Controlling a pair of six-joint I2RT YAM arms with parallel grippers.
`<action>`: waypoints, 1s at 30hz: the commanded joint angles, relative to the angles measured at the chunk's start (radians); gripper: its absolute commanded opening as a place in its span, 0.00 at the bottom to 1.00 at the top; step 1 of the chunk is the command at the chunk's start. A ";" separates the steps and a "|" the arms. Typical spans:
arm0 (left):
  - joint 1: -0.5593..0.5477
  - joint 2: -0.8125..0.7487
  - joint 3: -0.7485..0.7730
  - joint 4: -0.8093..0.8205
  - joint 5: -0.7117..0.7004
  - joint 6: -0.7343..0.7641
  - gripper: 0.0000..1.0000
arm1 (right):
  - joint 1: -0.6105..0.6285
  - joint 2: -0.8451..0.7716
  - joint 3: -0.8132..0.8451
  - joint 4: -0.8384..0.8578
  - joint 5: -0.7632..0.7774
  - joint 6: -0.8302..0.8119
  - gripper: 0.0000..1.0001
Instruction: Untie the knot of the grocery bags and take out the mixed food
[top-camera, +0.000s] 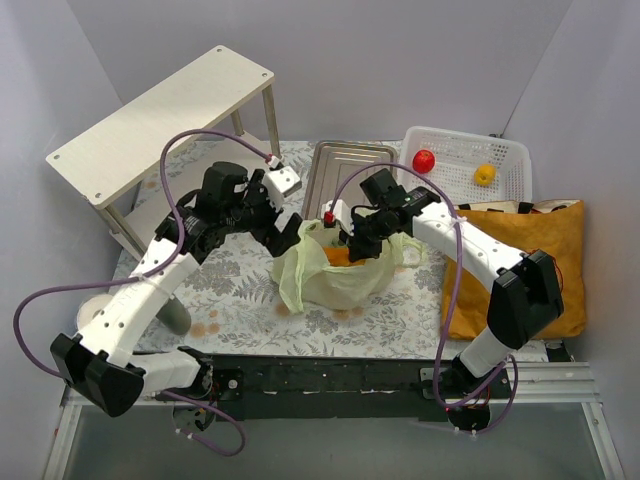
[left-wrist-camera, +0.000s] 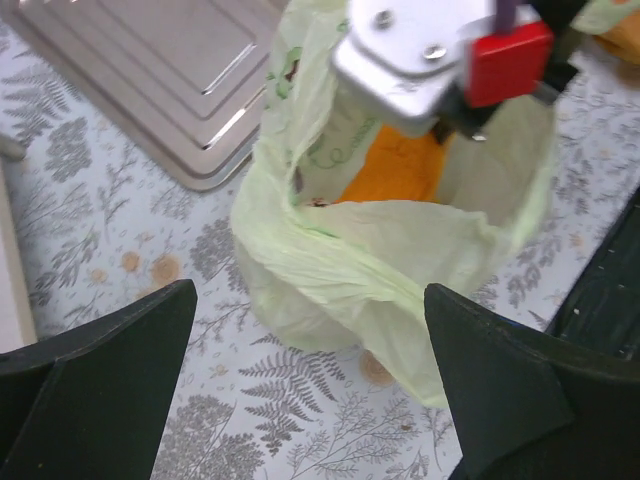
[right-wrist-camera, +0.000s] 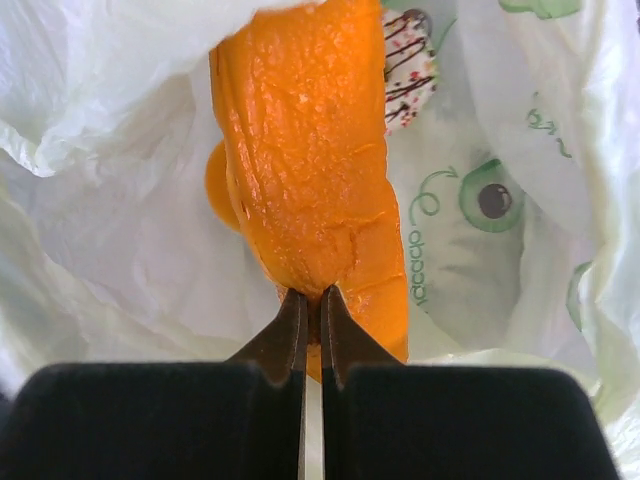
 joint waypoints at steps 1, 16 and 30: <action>-0.027 -0.013 0.025 -0.138 0.168 0.030 0.98 | -0.002 -0.012 0.001 0.080 0.042 0.052 0.01; 0.016 -0.105 -0.376 0.154 0.073 0.030 0.28 | -0.031 -0.150 0.037 -0.200 -0.059 0.014 0.01; 0.102 -0.217 -0.338 -0.104 -0.014 0.191 0.00 | -0.101 -0.244 -0.020 -0.239 -0.082 -0.115 0.01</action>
